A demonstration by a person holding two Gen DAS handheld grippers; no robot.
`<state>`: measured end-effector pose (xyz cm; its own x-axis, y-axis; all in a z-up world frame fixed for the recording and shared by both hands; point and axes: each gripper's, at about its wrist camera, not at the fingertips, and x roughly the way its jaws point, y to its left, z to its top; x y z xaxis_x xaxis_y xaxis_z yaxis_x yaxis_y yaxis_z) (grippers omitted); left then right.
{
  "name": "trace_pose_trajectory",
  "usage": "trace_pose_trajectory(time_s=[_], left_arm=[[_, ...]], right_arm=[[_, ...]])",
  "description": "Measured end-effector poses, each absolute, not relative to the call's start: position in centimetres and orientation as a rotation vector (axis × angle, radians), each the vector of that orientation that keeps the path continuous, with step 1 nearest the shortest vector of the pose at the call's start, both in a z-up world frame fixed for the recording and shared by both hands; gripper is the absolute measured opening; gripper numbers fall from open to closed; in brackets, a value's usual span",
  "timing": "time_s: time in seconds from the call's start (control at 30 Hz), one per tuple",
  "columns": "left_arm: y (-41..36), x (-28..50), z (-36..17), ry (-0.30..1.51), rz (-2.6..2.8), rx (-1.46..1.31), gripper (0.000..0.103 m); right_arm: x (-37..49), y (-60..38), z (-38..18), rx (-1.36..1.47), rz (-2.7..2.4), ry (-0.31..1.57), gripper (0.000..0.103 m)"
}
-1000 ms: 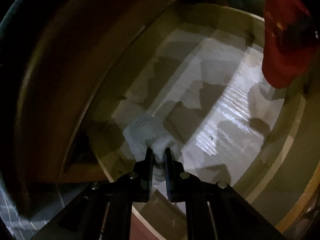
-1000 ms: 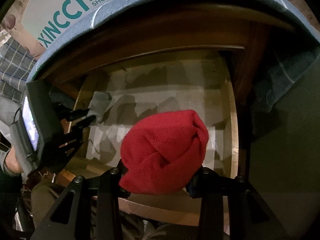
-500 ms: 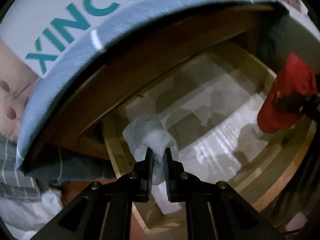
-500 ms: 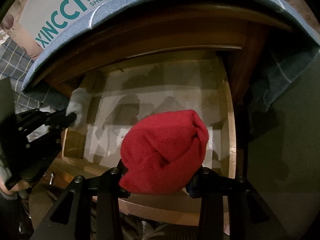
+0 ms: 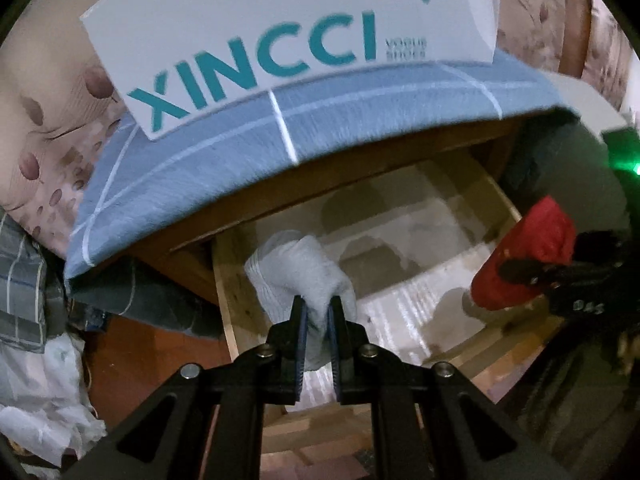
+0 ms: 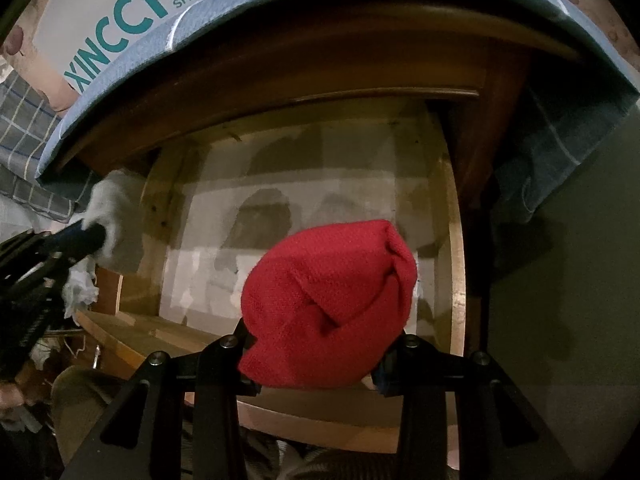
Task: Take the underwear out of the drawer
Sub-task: 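Lift the pale green cloth up to the white box with the left tool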
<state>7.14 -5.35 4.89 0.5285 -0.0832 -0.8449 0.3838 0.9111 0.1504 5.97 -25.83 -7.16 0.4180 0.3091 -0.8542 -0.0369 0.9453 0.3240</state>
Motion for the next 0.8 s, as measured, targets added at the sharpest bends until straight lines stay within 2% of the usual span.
trace_pose_trajectory(time_s=[0.8], left_arm=[[-3.0, 2.9, 18.5, 0.853, -0.347, 0.250, 0.010]], right_arm=[[5.9, -25.8, -7.3, 0.274, 0.228, 1.128, 0.036]])
